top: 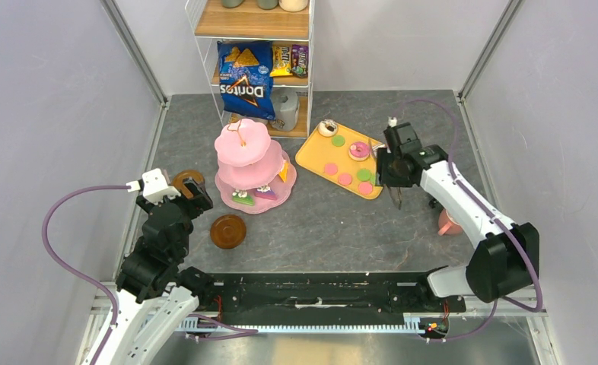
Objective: Serve the afternoon tea
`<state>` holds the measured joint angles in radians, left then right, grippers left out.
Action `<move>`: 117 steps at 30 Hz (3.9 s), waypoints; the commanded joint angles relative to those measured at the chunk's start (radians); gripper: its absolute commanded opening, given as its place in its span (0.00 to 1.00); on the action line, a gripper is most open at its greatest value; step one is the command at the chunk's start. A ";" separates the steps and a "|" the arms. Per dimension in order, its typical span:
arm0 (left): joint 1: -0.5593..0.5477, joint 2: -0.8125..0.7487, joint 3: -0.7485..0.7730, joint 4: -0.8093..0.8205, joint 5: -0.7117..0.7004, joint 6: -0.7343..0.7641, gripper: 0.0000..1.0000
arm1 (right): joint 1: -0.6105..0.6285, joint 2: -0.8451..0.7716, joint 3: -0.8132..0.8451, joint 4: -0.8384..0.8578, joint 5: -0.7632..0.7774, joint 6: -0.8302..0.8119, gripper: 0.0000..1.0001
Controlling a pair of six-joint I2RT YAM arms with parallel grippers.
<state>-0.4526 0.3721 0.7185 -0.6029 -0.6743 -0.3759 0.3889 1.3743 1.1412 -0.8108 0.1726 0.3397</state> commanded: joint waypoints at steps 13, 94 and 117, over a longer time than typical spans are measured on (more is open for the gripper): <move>0.006 -0.023 -0.002 0.031 0.008 -0.023 0.90 | -0.304 0.149 -0.009 0.156 -0.318 0.091 0.55; 0.007 -0.015 -0.002 0.031 0.001 -0.021 0.90 | 0.314 0.306 0.387 0.302 -0.330 0.120 0.38; 0.006 -0.017 -0.002 0.031 0.002 -0.021 0.90 | 0.396 0.556 0.563 0.355 -0.386 0.085 0.39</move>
<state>-0.4526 0.3553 0.7185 -0.6029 -0.6735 -0.3763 0.7712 1.9186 1.6505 -0.5148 -0.1940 0.4431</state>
